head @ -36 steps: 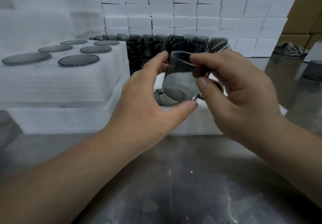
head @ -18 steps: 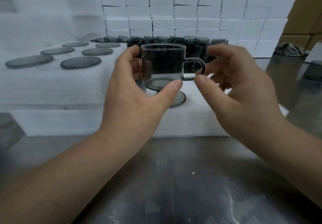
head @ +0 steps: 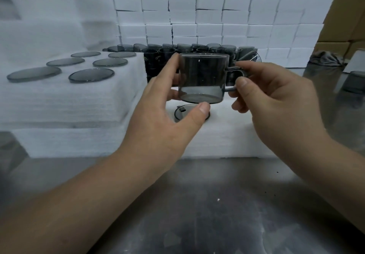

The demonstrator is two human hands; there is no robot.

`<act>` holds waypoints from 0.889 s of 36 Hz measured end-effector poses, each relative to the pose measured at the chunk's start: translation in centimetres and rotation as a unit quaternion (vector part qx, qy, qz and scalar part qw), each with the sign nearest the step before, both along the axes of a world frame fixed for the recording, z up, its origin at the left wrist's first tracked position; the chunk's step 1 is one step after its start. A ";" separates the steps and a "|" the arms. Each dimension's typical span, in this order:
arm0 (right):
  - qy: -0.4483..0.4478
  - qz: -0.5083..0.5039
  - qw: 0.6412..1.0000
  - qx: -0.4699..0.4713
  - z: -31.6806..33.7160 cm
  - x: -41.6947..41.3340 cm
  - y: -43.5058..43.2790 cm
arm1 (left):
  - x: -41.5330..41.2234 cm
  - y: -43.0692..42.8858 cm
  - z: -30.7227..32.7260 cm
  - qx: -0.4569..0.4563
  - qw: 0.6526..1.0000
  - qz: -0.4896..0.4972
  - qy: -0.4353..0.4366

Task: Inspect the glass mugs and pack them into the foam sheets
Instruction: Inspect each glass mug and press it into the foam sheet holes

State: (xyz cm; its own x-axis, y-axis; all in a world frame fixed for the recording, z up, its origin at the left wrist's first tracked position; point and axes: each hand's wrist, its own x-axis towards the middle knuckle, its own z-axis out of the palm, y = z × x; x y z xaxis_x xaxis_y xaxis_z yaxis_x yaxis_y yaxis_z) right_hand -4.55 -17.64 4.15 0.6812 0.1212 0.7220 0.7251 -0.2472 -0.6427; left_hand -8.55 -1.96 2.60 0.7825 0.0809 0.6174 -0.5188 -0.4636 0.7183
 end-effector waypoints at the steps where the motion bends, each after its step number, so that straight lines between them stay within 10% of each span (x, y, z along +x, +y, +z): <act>1: 0.006 0.004 1.000 0.006 0.0 0.0 0.0 | 0.0 0.1 0.0 -0.004 1.000 -0.008 0.001; 32: 0.050 0.018 0.997 0.052 -0.1 0.8 -0.3 | 0.4 0.2 -0.2 -0.047 0.997 -0.057 0.000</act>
State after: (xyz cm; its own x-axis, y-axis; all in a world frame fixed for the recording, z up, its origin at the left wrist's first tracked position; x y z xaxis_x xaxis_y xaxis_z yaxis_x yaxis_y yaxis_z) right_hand -3.79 -17.94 4.04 0.7475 0.0757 0.6600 0.6628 -0.1502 -0.7335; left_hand -8.15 -1.73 2.42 0.7901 0.0491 0.6109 -0.5639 -0.3324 0.7560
